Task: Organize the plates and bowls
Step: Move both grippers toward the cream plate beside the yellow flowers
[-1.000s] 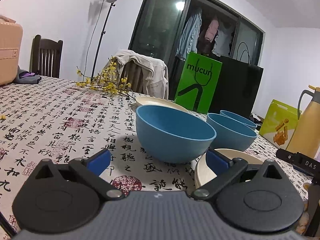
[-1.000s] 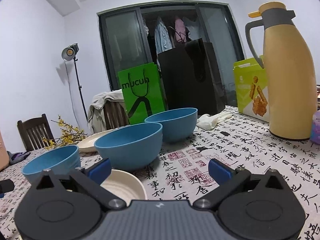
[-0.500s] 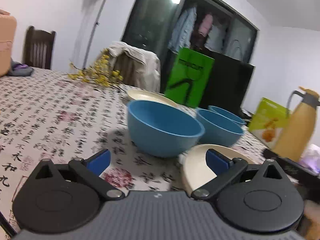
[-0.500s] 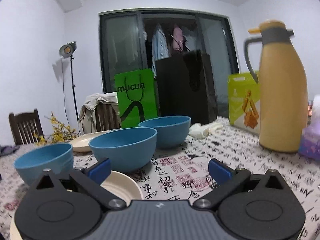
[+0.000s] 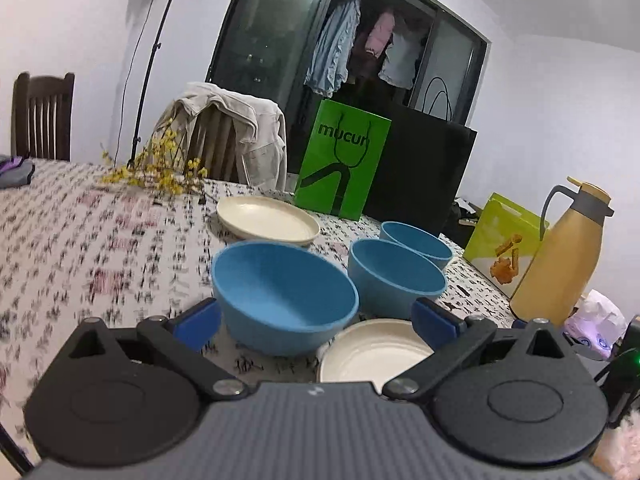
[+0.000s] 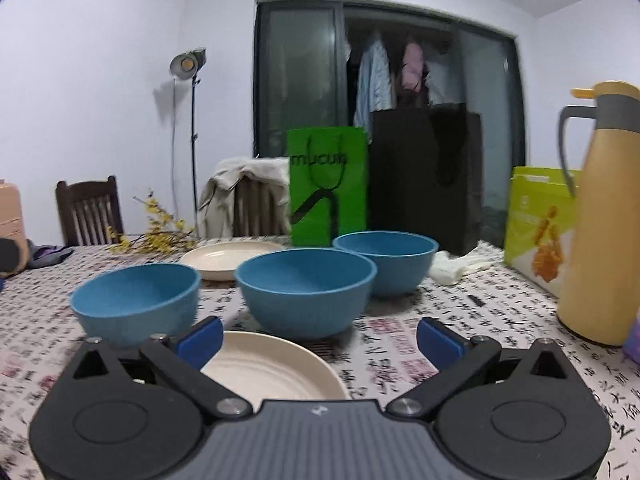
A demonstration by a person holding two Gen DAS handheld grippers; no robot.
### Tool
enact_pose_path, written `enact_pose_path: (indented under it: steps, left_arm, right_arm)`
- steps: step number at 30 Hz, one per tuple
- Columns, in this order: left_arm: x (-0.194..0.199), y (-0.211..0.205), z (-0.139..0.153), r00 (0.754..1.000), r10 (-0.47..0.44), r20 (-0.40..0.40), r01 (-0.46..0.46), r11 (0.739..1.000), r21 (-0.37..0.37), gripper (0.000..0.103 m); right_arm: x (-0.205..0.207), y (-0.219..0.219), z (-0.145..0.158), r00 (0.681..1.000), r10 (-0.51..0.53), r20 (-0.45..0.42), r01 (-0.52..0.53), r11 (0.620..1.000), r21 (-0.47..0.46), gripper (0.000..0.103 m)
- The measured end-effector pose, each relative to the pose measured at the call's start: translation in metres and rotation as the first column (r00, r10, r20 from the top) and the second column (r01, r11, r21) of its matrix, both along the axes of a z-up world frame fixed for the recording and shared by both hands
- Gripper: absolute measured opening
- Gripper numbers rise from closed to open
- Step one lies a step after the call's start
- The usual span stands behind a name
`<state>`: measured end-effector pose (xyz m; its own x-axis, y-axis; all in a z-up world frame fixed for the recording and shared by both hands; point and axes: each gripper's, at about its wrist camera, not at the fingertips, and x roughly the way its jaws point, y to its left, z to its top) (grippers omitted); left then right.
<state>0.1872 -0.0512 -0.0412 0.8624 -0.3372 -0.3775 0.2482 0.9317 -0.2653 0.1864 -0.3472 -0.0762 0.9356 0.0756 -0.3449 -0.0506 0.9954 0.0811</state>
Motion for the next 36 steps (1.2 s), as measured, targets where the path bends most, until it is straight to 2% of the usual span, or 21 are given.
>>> enact_pose_path:
  steps: [5, 10, 21, 36]
  left_arm:
    - [0.023, 0.002, 0.020, 0.999, -0.034, -0.036, 0.034, 0.999, 0.004, 0.103]
    - [0.047, 0.004, 0.035, 0.999, -0.012, -0.051, 0.012, 1.000, -0.002, 0.103]
    - [0.094, 0.012, 0.049, 0.991, 0.013, -0.135, -0.028, 0.994, -0.110, 0.103]
    - [0.117, 0.019, 0.052, 0.985, 0.032, -0.172, -0.054, 0.990, -0.129, 0.103]
  right_arm:
    - [0.012, -0.005, 0.022, 0.998, 0.033, -0.061, -0.027, 0.994, 0.106, 0.103]
    - [0.021, -0.009, 0.040, 0.997, 0.009, -0.077, 0.000, 0.993, 0.121, 0.103]
    - [0.046, -0.016, 0.059, 0.989, 0.009, -0.149, 0.022, 0.978, 0.207, 0.103]
    - [0.075, -0.009, 0.067, 0.976, 0.008, -0.216, 0.036, 0.979, 0.200, 0.103]
